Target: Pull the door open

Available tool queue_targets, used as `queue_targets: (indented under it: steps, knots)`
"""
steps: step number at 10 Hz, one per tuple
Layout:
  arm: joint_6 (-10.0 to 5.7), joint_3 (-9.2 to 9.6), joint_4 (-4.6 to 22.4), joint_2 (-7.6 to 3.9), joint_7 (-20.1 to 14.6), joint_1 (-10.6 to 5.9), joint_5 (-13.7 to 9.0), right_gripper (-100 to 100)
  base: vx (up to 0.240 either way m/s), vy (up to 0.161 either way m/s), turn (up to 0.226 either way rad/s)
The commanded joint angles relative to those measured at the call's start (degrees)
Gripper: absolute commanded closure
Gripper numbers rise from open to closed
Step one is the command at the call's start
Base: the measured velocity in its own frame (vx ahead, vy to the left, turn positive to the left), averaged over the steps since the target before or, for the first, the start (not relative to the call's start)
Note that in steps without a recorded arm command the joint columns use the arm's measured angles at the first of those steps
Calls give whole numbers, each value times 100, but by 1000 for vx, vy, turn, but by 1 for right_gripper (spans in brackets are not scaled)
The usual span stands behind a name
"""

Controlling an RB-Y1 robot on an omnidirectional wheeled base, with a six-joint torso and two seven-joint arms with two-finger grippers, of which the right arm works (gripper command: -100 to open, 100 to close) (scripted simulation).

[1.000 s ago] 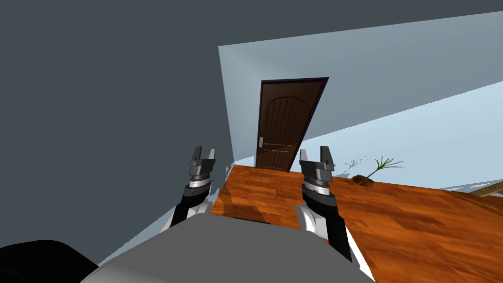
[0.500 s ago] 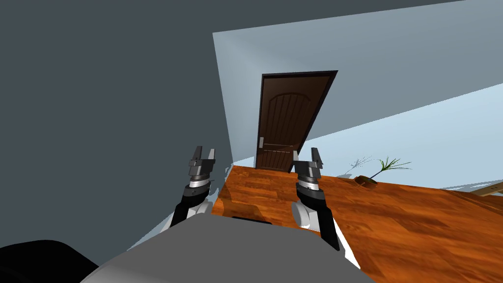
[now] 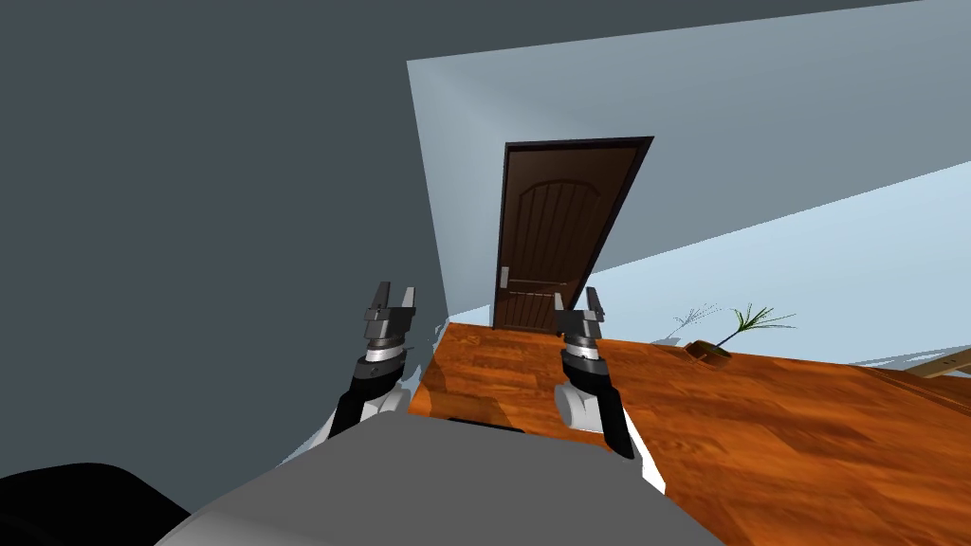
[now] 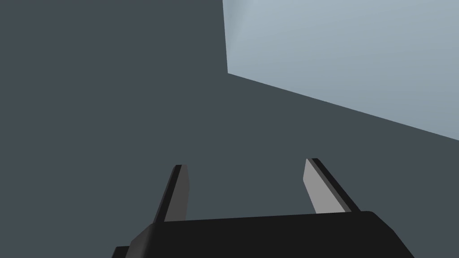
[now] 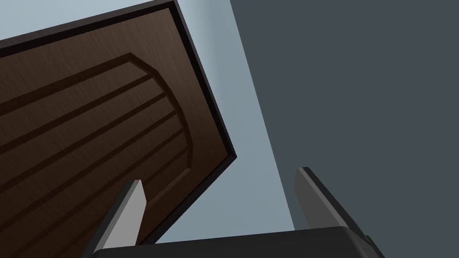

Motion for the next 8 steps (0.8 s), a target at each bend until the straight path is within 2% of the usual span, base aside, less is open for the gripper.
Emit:
queue_targets:
  steps: [1,8]
  knots:
    - [24,42,166,-66,-195,-80,-131,-100,106,21,-26]
    - [107,306,1052,-272,-967,-564,-673,-100,100,29,-25]
